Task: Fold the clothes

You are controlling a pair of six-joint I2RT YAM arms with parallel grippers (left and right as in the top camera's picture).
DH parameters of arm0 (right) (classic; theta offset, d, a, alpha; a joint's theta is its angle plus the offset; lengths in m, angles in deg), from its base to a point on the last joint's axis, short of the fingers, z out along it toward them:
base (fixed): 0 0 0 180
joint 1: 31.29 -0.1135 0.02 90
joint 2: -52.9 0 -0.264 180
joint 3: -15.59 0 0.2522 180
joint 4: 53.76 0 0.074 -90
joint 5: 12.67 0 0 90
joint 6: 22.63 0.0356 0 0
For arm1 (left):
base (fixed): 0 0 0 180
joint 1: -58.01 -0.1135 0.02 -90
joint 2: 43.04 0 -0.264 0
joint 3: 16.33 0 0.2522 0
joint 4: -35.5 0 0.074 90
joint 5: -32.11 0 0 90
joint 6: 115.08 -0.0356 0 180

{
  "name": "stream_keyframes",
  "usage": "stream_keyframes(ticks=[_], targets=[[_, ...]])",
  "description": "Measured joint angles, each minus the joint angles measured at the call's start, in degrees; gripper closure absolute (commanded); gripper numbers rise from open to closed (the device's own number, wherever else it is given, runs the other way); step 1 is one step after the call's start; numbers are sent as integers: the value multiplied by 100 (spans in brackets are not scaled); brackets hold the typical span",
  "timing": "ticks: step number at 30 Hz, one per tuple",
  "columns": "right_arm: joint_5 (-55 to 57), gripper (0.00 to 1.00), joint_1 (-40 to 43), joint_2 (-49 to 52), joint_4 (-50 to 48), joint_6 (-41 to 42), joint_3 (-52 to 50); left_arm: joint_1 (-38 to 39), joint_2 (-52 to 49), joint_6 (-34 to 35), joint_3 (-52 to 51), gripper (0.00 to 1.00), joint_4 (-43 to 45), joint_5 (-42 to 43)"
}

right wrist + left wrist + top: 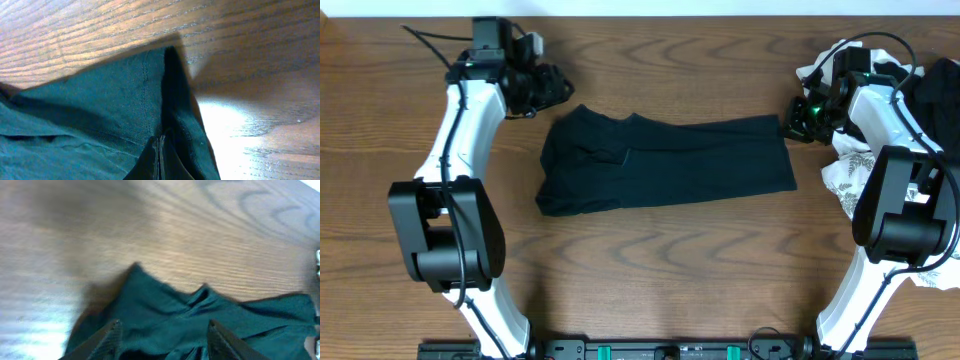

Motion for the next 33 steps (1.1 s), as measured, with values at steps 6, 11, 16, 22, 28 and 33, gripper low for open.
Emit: stream_keyframes(ticks=[6,11,16,22,28,33], targets=[[0,99,0,0,4,0,0,177,-479,7,0,43,354,0],[-2,99,0,0,4,0,-2,170,-1106,24,-2,43,472,-4],[0,99,0,0,15,0,-2,170,-1355,26,-22,43,588,-105],[0,99,0,0,13,0,-2,170,-1386,24,-22,43,560,-153],[0,99,0,0,11,0,-2,170,-1386,24,-22,44,555,-153],[0,98,0,0,11,0,-2,184,-1386,24,-22,43,551,-240]])
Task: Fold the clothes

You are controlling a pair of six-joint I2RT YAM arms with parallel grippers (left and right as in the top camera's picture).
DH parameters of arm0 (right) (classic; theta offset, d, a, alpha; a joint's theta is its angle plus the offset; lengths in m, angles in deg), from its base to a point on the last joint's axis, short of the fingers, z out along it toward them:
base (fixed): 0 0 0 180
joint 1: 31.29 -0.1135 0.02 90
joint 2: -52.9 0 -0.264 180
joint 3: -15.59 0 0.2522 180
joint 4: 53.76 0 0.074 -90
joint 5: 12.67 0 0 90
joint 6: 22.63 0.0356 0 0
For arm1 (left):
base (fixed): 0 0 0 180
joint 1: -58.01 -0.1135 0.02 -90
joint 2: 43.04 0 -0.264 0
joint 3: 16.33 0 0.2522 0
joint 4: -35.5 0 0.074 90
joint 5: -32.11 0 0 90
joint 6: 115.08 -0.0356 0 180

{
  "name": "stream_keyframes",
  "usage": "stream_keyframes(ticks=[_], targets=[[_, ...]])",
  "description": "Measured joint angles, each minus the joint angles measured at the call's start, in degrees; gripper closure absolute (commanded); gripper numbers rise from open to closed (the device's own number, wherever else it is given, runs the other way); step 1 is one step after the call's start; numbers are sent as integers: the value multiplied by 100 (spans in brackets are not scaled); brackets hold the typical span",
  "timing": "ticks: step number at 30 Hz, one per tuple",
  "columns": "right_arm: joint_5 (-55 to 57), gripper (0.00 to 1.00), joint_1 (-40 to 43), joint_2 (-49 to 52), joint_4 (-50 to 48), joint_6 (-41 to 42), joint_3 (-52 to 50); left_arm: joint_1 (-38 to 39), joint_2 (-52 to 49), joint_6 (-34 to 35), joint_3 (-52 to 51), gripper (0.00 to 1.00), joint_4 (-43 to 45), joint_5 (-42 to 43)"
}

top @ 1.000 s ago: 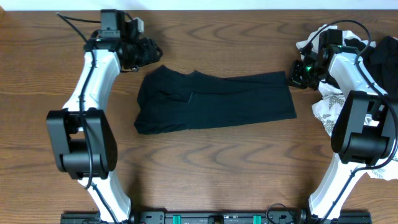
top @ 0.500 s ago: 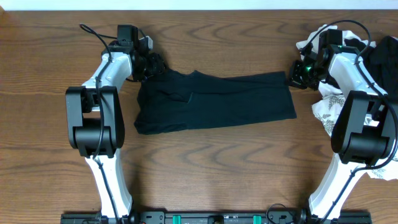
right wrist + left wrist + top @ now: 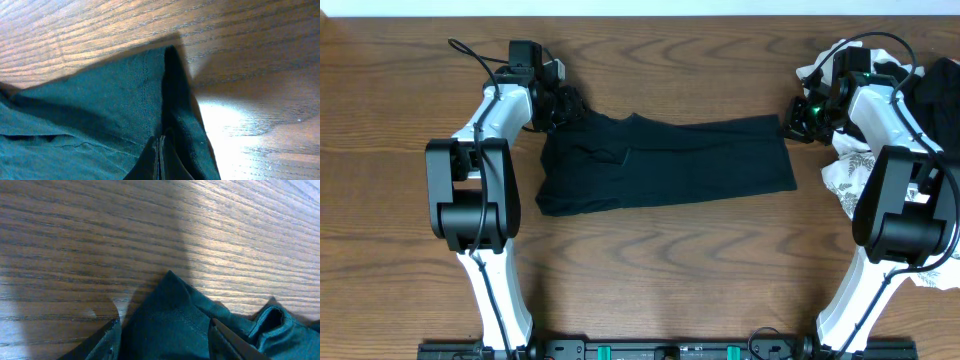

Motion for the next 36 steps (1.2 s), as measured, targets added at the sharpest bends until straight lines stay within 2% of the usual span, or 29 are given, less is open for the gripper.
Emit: stream_keyframes(ticks=[10,12,14,16,18,29,36], targets=[[0,99,0,0,-2,0,0,205,-4,-26,28,44,0,-435],[0,99,0,0,0,0,0,256,-24,-24,63,55,-15,-551],[0,99,0,0,0,0,0,297,-66,-39,87,75,-13,-632],[0,99,0,0,0,0,0,319,-101,-55,107,85,-15,-671],[0,99,0,0,-4,0,0,323,-122,-70,114,89,-9,-678],[0,99,0,0,-4,0,0,321,-125,-85,122,93,-79,-702],[0,99,0,0,-4,0,0,330,90,-87,74,93,-629,-726]])
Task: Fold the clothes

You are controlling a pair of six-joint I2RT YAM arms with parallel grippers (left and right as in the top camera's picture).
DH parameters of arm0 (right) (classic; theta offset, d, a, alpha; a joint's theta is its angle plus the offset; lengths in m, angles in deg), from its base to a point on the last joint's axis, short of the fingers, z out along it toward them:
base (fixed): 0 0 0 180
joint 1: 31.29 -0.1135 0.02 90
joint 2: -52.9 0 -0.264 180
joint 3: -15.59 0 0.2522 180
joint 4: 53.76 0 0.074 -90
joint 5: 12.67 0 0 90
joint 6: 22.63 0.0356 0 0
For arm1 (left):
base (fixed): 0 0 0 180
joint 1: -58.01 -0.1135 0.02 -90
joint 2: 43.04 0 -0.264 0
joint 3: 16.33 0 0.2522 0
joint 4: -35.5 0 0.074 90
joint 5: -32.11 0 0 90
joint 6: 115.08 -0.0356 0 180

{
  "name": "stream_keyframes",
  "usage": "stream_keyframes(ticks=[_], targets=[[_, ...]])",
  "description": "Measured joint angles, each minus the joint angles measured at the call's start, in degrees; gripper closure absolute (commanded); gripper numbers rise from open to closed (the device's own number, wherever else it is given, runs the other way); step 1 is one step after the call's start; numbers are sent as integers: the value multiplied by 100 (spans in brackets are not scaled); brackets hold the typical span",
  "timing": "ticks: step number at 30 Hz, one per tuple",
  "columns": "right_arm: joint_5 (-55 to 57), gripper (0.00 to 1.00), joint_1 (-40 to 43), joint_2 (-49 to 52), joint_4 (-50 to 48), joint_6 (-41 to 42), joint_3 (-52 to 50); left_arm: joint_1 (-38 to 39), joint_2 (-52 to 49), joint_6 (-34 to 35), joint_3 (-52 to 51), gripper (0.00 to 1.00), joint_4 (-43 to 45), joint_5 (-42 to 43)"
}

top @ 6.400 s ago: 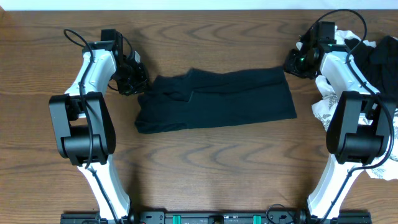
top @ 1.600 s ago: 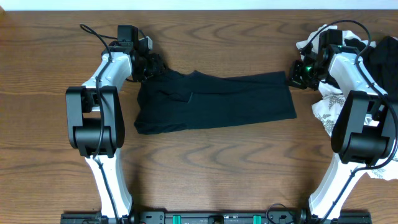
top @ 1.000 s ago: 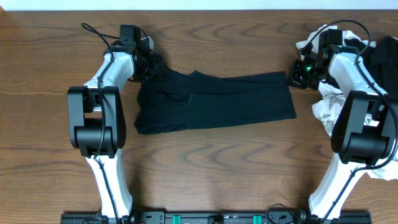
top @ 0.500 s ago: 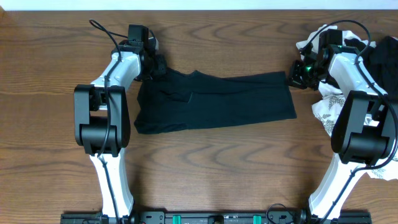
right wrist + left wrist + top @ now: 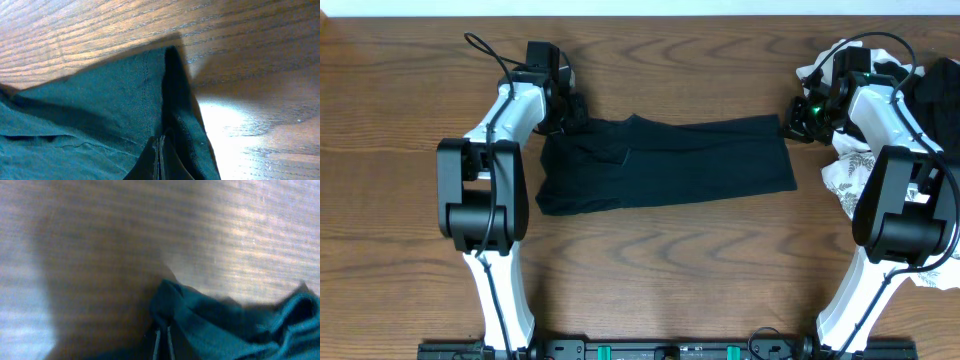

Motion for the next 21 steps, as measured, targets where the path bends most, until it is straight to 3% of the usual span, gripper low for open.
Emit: stream_keyframes(ticks=[8,21], targets=[[0,99,0,0,0,0,0,0,647,2,-42,93,-422,-24],[0,99,0,0,-9,0,0,7,669,2,-42,94,-1152,-39]])
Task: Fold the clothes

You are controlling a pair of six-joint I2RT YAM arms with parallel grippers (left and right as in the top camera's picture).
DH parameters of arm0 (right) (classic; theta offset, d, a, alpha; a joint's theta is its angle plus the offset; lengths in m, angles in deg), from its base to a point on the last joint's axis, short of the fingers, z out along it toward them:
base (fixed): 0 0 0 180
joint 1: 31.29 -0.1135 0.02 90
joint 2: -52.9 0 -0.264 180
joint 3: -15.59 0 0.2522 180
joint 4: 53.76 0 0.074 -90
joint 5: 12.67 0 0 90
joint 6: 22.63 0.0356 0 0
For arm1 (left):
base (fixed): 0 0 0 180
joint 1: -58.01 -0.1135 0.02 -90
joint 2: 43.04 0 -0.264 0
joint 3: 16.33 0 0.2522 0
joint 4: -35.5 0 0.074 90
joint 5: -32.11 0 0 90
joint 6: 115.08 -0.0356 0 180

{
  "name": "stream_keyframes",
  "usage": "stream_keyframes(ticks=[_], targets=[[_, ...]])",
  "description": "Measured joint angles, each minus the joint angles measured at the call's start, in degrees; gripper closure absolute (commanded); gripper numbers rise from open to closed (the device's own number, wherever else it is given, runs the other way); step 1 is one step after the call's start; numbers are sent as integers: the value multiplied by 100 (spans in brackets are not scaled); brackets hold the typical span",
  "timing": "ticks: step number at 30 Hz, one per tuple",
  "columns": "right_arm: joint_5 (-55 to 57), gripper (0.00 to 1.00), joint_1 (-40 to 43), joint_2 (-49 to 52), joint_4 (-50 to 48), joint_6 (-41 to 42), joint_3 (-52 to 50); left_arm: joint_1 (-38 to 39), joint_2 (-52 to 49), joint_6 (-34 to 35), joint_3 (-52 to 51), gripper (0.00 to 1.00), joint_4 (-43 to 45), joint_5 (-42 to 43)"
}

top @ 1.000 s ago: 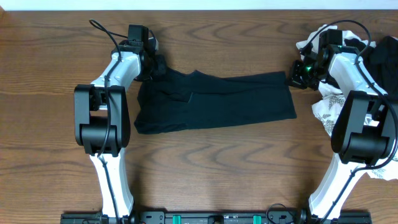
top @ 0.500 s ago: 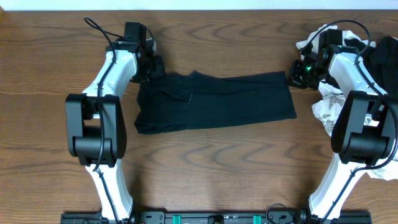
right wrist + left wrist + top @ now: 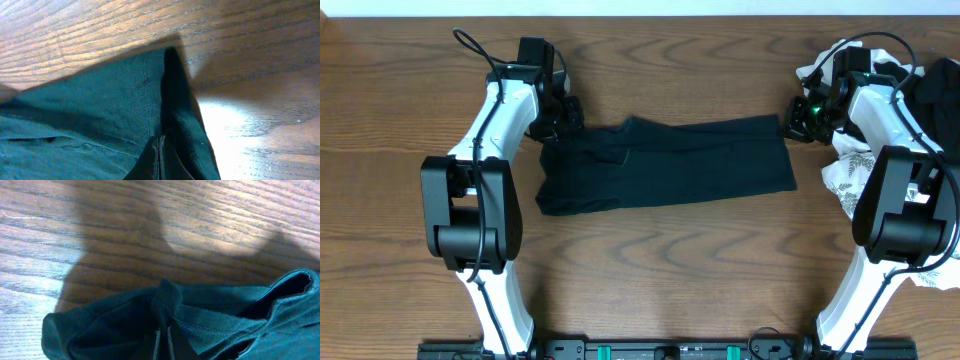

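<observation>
A dark teal garment [image 3: 665, 162] lies folded lengthwise across the middle of the wooden table. My left gripper [image 3: 567, 121] is shut on its far left corner [image 3: 165, 292], which is lifted slightly off the wood and bunched. My right gripper [image 3: 792, 126] is shut on the far right corner [image 3: 170, 100]; cloth wraps around its closed fingers [image 3: 159, 159]. In both wrist views the fingertips are buried in fabric.
A pile of other clothes, white patterned [image 3: 845, 165] and black [image 3: 935, 95], lies at the right edge beside my right arm. Bare wood table [image 3: 670, 280] stretches in front of the garment and behind it.
My left gripper has lifted the garment's far left corner a little and drawn it slightly inward, so the cloth now bunches below it. The right gripper has not moved.
My left gripper hung open to the left of the garment's far left corner while the right stayed shut on the far right corner. The left then sat open at the corner, then shut on it, and now holds it raised.
</observation>
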Motion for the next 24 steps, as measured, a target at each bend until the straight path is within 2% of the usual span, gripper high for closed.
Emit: stream_keyframes(ticks=[14,24], targets=[[0,99,0,0,0,0,0,0,345,2,0,94,-57,0],[0,99,0,0,2,0,0,0,739,0,-2,94,-577,-2]])
